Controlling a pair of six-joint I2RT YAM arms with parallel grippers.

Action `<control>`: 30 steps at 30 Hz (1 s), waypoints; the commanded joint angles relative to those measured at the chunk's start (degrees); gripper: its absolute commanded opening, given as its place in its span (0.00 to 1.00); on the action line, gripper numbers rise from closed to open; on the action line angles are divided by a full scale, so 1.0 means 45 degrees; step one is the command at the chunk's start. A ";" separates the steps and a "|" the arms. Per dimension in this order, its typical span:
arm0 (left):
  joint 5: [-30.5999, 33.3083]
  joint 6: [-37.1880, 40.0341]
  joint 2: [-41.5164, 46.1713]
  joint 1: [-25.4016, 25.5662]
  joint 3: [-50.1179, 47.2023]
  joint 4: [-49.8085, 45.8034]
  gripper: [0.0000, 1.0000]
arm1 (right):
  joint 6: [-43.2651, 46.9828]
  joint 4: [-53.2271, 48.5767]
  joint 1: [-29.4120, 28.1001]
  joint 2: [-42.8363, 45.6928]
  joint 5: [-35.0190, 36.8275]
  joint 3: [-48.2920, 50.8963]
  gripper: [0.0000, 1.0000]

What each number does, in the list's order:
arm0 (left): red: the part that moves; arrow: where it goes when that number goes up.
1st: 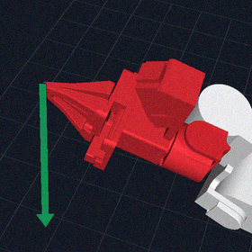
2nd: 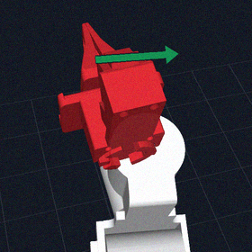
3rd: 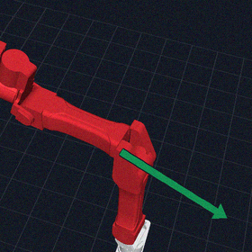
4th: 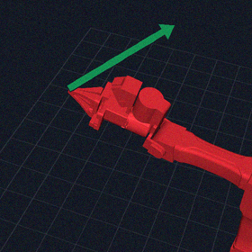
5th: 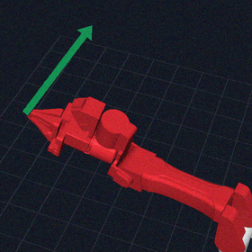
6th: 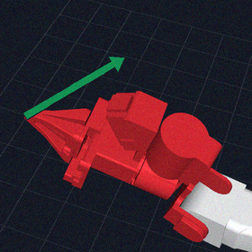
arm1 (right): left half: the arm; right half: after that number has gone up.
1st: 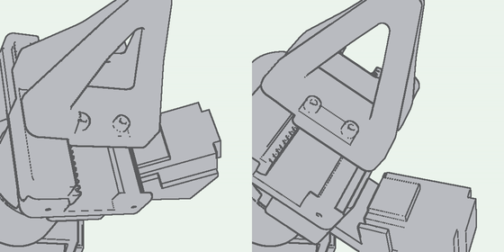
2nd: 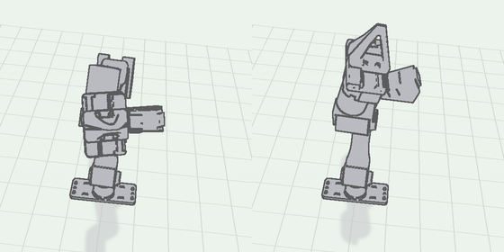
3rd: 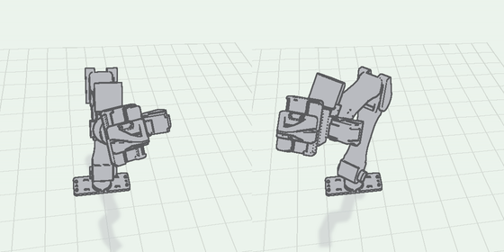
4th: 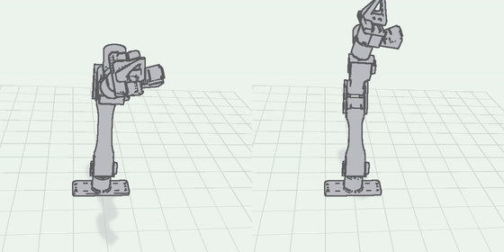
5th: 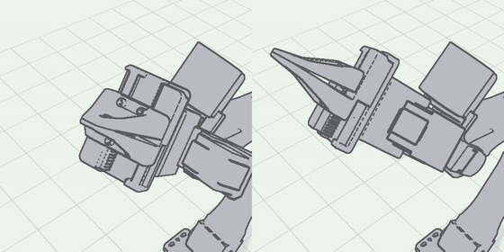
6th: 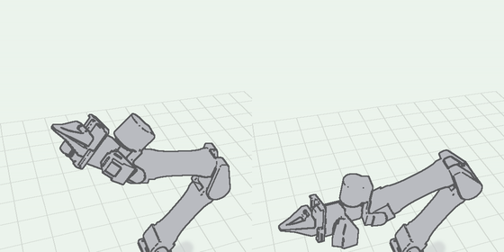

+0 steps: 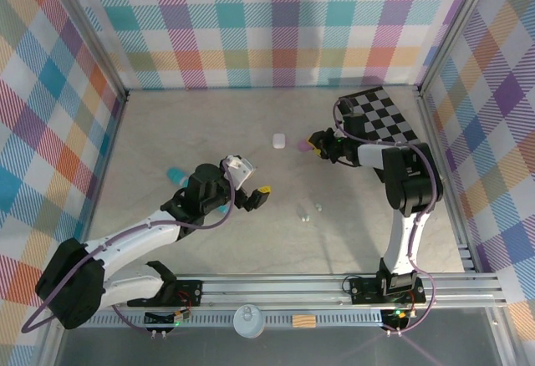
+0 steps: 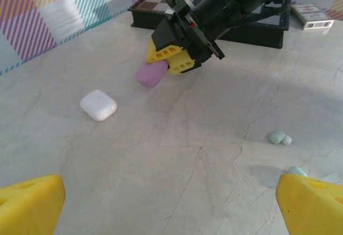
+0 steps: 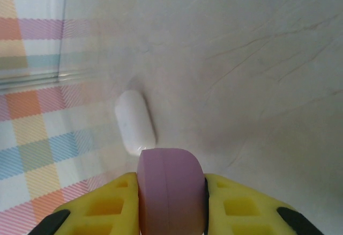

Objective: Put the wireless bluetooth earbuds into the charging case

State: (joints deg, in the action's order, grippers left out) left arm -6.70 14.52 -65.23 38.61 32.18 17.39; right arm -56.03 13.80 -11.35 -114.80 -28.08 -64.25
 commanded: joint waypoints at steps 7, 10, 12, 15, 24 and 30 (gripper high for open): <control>0.3539 -0.1768 -0.0813 -0.0255 0.1866 -0.3292 1.00 | 0.1047 -0.1579 0.0053 -0.0909 0.0874 -0.1490 0.28; 0.3635 -0.2926 -0.1092 -0.0831 0.2156 -0.3973 1.00 | 0.1703 -0.2403 0.0135 -0.0626 0.1406 -0.1661 0.41; 0.3411 -0.3521 -0.1338 -0.1339 0.2508 -0.4687 1.00 | 0.2246 -0.2930 0.0189 -0.0123 0.1967 -0.1537 0.55; 0.3664 -0.4194 -0.1945 -0.1822 0.3234 -0.5905 1.00 | 0.3057 -0.3541 0.0228 0.0888 0.2811 -0.1205 0.67; 0.3614 -0.4496 -0.4272 -0.2970 0.5601 -0.9276 1.00 | 0.5313 -0.4550 0.0015 0.3712 0.2195 0.0053 0.79; 0.2672 -0.4166 -0.5942 -0.3683 0.6619 -1.0180 1.00 | 0.6158 -0.5232 -0.0448 0.5050 0.1360 0.0630 0.78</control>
State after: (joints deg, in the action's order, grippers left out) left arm 7.79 -4.86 -89.27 23.51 59.48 -22.96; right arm -32.38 -6.46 -12.16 -94.41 -19.14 -62.63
